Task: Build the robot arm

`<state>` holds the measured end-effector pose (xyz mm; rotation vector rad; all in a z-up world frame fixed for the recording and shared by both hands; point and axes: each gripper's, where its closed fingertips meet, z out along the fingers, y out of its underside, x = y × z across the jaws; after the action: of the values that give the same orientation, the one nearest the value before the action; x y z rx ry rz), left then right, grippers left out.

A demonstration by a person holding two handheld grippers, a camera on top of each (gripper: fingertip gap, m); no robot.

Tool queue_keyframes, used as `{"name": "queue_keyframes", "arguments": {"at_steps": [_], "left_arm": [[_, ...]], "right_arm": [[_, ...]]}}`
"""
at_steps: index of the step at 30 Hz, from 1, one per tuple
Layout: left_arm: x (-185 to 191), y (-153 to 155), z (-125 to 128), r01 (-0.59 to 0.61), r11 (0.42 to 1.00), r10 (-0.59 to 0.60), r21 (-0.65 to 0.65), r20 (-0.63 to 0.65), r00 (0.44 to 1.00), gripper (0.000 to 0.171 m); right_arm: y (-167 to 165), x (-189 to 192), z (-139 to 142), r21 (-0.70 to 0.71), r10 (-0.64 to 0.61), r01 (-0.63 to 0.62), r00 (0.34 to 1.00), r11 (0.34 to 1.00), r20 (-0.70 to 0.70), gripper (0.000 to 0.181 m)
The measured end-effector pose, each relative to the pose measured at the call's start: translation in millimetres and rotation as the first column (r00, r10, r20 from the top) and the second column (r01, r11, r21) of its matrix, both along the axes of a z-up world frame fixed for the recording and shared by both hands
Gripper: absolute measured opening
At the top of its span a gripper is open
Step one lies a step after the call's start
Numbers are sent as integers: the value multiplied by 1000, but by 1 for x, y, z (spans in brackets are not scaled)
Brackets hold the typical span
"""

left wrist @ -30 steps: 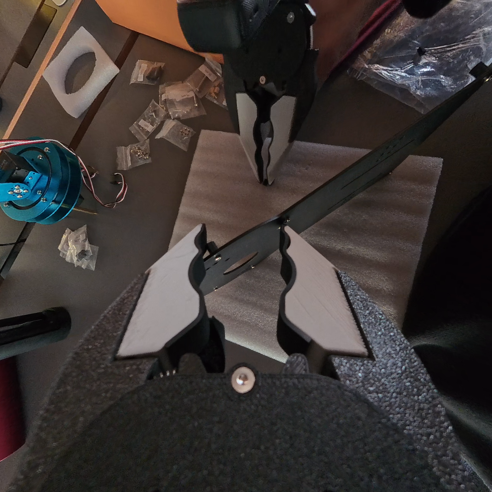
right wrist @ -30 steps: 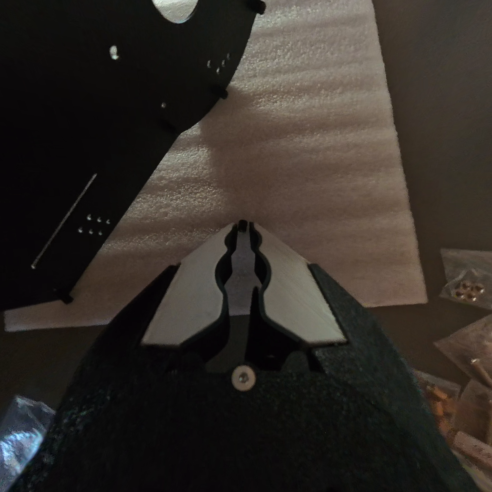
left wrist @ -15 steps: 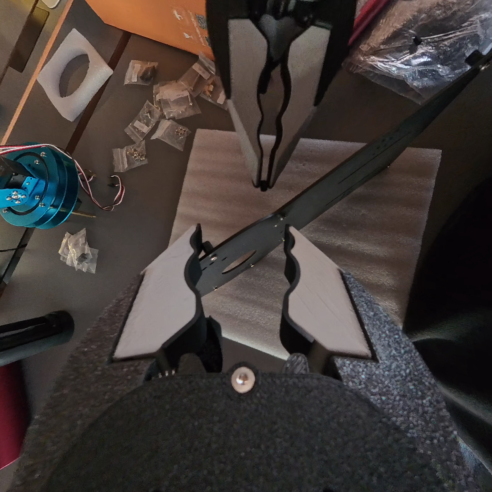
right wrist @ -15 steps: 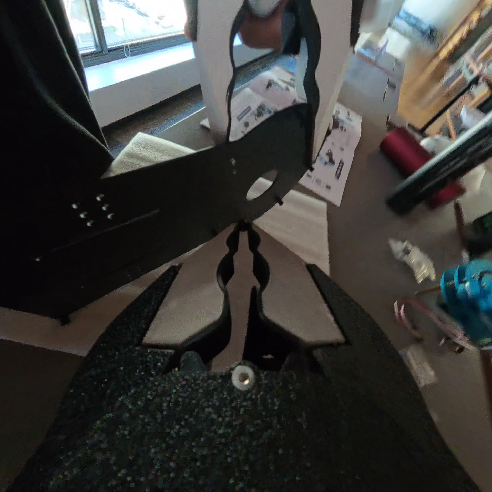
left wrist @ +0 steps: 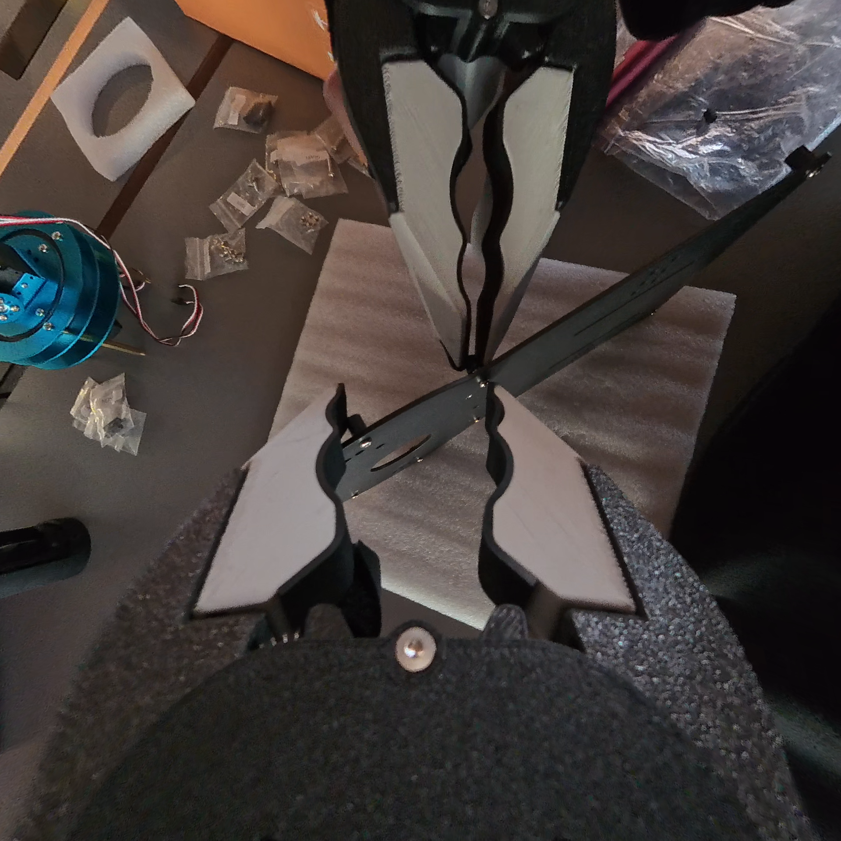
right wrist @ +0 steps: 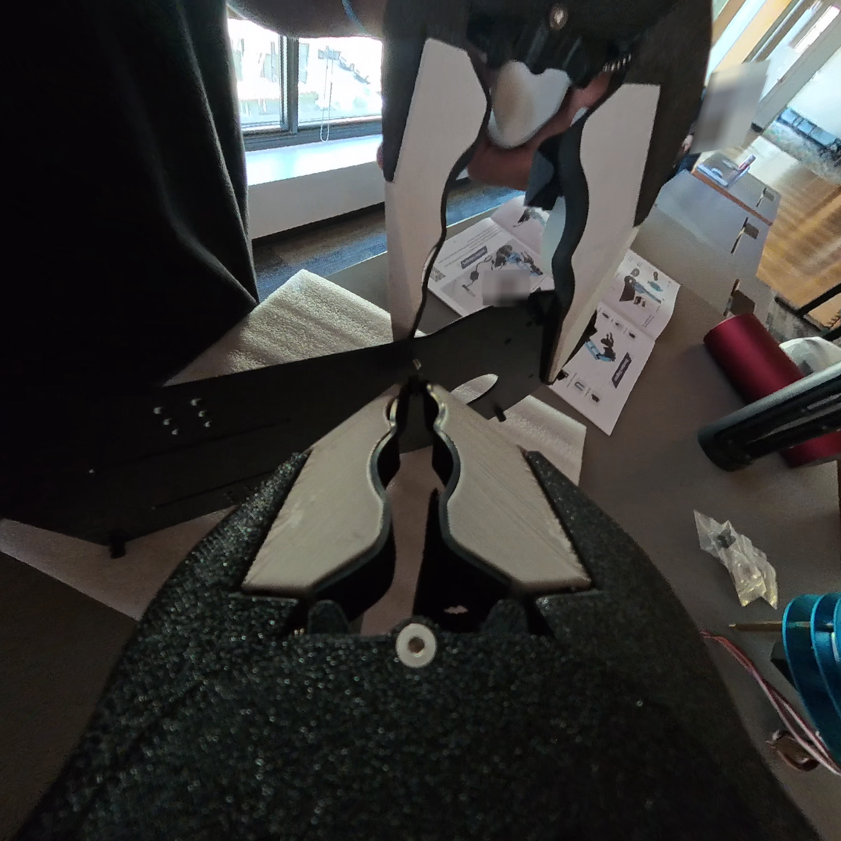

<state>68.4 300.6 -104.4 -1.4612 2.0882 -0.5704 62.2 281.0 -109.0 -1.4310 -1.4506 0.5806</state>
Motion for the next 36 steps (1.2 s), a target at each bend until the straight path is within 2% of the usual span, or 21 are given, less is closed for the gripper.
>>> {"name": "queue_keyframes", "arguments": {"at_steps": [9,18,26,31,34,36], "left_arm": [[-2,0,0,-13,1000,13,-5,-7,1000,61],[0,0,0,-7,1000,7,-8,-7,1000,61],[0,1,0,-3,1000,3,-5,-8,1000,61],[-1,1,0,3,1000,-3,13,-14,1000,60],[-1,1,0,6,1000,-6,22,-13,1000,60],[0,1,-1,6,1000,-6,23,-13,1000,60]], "right_arm": [[1,1,10,214,129,-137,990,967,51,5],[-1,0,7,237,191,-217,973,947,130,5],[-1,-2,7,252,201,-232,969,939,143,5],[-2,-3,8,134,260,-274,959,952,116,5],[-4,-4,9,-145,287,-279,957,949,36,5],[-5,-3,9,-352,292,-274,957,895,-2,5]]}}
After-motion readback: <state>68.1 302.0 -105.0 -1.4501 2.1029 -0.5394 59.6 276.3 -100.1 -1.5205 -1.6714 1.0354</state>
